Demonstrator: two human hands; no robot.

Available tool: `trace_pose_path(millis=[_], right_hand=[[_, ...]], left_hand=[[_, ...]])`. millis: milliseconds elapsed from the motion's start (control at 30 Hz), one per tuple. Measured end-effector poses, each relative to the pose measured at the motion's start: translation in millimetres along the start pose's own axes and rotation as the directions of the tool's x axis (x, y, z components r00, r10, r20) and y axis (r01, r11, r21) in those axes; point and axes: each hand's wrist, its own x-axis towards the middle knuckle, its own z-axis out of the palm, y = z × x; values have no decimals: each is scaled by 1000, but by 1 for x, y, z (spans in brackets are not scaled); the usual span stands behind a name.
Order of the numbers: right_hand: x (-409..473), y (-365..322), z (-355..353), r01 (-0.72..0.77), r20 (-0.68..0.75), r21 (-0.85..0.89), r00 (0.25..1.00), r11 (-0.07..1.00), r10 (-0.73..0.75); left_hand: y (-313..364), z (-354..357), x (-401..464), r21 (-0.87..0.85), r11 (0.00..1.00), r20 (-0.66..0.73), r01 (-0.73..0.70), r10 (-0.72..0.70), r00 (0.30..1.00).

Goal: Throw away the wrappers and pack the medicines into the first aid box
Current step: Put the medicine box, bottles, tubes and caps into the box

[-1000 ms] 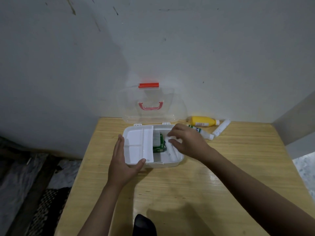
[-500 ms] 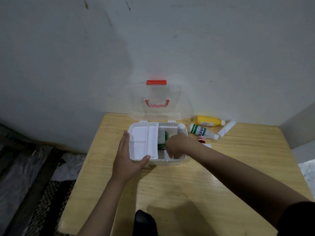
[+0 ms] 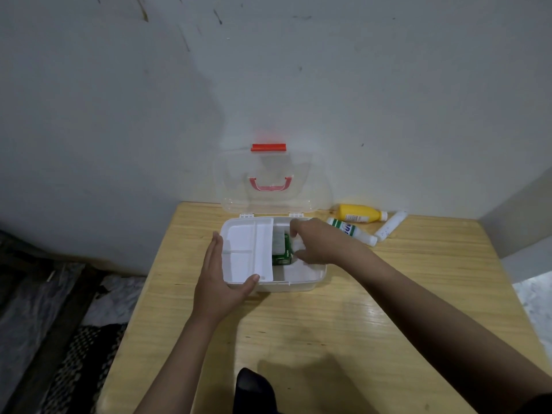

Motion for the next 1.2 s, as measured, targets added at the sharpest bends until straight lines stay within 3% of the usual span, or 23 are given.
trace_pose_path(millis=[233,433,567,733,867,933,1000,1100,1200], right_hand=[[7,4,2,24,-262,-169,963,985,-68],[18,15,9,46,-459,-171,880,984,-121],[19,18,14,78,-503,-177,849,981,-158],[9,28,20,124,-598,-59,790,991,-135],[-2,45,22,159,-658,152,753,975,-20],[-7,65,19,85,-699,219,709,972,96],[-7,95,13,-117,-686,256,678,960,265],[-2,137,6,-443,-524,167,717,881,460],[4,157,8,-524,-422,-2,773,852,474]], left_hand=[[1,0,0,9,1000,1,-8,8,1000],[-1,-1,-1,-3,1000,5,-7,8,1000],[1,0,0,-6,1000,3,-4,4,1000],[-1,0,0,3,1000,4,5,-5,1000],[-2,0,0,3,1000,6,-1,1,1000],[-3,0,0,3,1000,7,2,-2,1000],[-3,0,0,8,1000,4,-2,2,1000],[-1,1,0,7,1000,5,-1,1,1000],[-1,1,0,4,1000,7,5,-5,1000]])
